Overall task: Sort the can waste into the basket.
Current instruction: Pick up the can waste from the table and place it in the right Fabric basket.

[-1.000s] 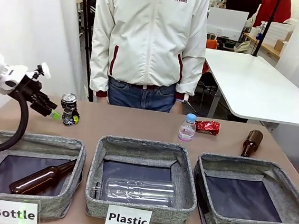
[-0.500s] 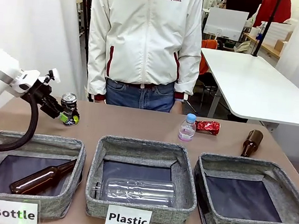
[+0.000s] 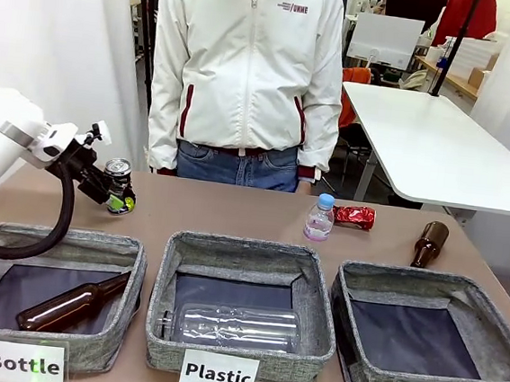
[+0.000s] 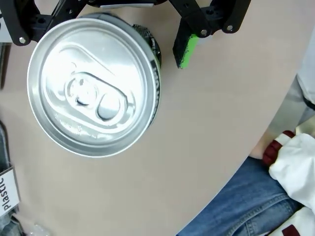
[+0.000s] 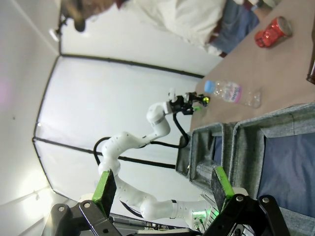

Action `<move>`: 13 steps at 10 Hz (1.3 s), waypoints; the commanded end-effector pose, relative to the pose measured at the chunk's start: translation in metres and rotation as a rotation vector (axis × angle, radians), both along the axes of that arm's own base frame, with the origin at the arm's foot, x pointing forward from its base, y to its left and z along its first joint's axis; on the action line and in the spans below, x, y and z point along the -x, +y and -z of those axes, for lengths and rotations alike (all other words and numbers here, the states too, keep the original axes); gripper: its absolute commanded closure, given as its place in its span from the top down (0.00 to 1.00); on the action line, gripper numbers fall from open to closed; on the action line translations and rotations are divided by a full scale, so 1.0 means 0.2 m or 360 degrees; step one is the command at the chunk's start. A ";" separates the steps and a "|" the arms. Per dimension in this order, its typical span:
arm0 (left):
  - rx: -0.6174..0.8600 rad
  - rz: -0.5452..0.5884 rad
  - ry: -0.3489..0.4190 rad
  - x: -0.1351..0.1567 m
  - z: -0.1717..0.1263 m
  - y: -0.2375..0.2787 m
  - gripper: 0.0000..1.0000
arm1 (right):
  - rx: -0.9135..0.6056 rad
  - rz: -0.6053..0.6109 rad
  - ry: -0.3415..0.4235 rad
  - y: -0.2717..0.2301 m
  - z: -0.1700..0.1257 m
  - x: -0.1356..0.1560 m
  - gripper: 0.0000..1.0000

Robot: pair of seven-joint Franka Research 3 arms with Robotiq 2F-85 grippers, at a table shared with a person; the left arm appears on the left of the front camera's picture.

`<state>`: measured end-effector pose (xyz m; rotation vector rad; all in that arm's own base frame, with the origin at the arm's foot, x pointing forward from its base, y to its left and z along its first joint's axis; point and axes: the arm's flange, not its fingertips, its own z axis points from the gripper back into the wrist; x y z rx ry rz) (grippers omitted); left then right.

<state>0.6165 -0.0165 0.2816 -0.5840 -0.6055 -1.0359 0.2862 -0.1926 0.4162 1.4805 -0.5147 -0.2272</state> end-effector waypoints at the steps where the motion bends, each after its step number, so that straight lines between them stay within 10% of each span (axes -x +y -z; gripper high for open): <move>1: 0.0095 0.0062 -0.0042 -0.03 0.01 0.01 1.00 | -0.0001 -0.0003 -0.0043 -0.01 -0.01 -0.01 1.00; 8: 0.0421 0.0129 -0.0106 -0.06 0.08 0.00 1.00 | -0.0001 -0.0003 -0.0043 -0.01 -0.01 -0.01 1.00; 9: 0.0459 0.0149 -0.0084 -0.06 0.09 0.00 0.40 | -0.0001 -0.0003 -0.0043 -0.01 -0.01 -0.01 1.00; 10: 0.0472 0.0143 -0.0088 -0.06 0.09 0.00 0.40 | -0.0001 -0.0003 -0.0043 -0.01 -0.01 -0.01 1.00; 11: 0.0478 0.0140 -0.0084 -0.07 0.09 0.00 0.00 | -0.0001 -0.0003 -0.0043 -0.01 -0.01 -0.01 1.00; 12: 0.0492 0.0143 -0.0069 -0.07 0.09 -0.01 0.35 | -0.0001 -0.0003 -0.0043 -0.01 -0.01 -0.01 1.00; 13: 0.0500 0.0128 -0.0070 -0.07 0.10 0.00 0.00 | -0.0001 -0.0003 -0.0043 -0.01 -0.01 -0.01 1.00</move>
